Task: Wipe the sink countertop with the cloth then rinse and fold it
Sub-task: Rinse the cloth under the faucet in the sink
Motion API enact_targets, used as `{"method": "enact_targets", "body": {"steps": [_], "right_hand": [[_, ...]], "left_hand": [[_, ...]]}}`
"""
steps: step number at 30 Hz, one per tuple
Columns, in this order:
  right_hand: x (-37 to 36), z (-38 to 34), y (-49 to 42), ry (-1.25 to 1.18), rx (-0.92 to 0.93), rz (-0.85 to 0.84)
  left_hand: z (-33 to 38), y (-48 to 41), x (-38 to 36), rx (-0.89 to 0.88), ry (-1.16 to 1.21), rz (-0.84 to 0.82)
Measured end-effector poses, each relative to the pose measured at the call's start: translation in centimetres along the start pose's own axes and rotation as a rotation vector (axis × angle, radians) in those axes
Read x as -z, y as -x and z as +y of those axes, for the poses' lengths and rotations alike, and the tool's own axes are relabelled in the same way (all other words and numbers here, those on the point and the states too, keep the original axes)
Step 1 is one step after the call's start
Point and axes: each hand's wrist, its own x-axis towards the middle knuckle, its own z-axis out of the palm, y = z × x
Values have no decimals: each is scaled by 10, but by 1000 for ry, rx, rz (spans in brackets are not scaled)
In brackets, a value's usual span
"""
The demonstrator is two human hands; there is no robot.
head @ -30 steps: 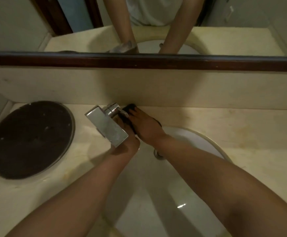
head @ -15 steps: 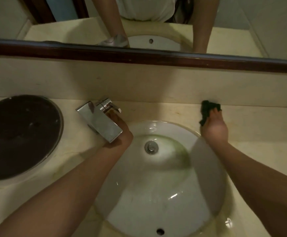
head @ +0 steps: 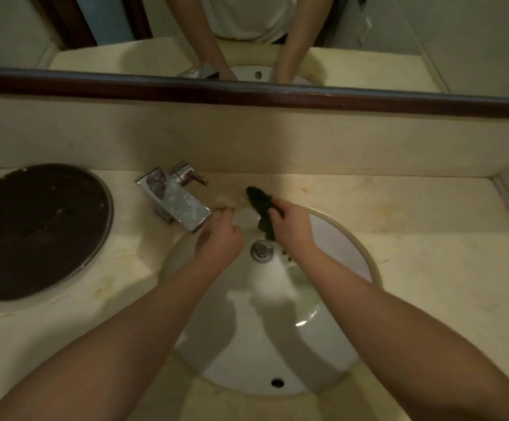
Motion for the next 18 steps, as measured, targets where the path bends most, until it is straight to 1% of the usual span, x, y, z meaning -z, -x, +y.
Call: {"method": "enact_targets", "body": {"steps": [1,2,4,6,8,11,14,16,18], "right_hand": [[-3,1,14,-56,-22,-12],[-4,0,30,-127,-53,-25],[-4,2,55,-271,-139,-56],[3,5,75,-315,-157,-96],[13,11,86,-354,-161,-127],[33,12,96,-328,-128,-124],[43,7,102,-223,2,-55],[51,-2,105,-184,89,-10],[58,-11,108,-158,170,20]], "left_hand": [[6,11,-9,-46,168,-4],[12,24,-14,-21,351,-36],[19,45,-21,138,682,-123],[16,57,-22,283,860,-182],[11,69,-22,307,909,-182],[7,89,-17,249,847,-52],[12,111,-8,130,709,92],[16,125,-1,42,520,215],[17,137,9,-55,255,305]]}}
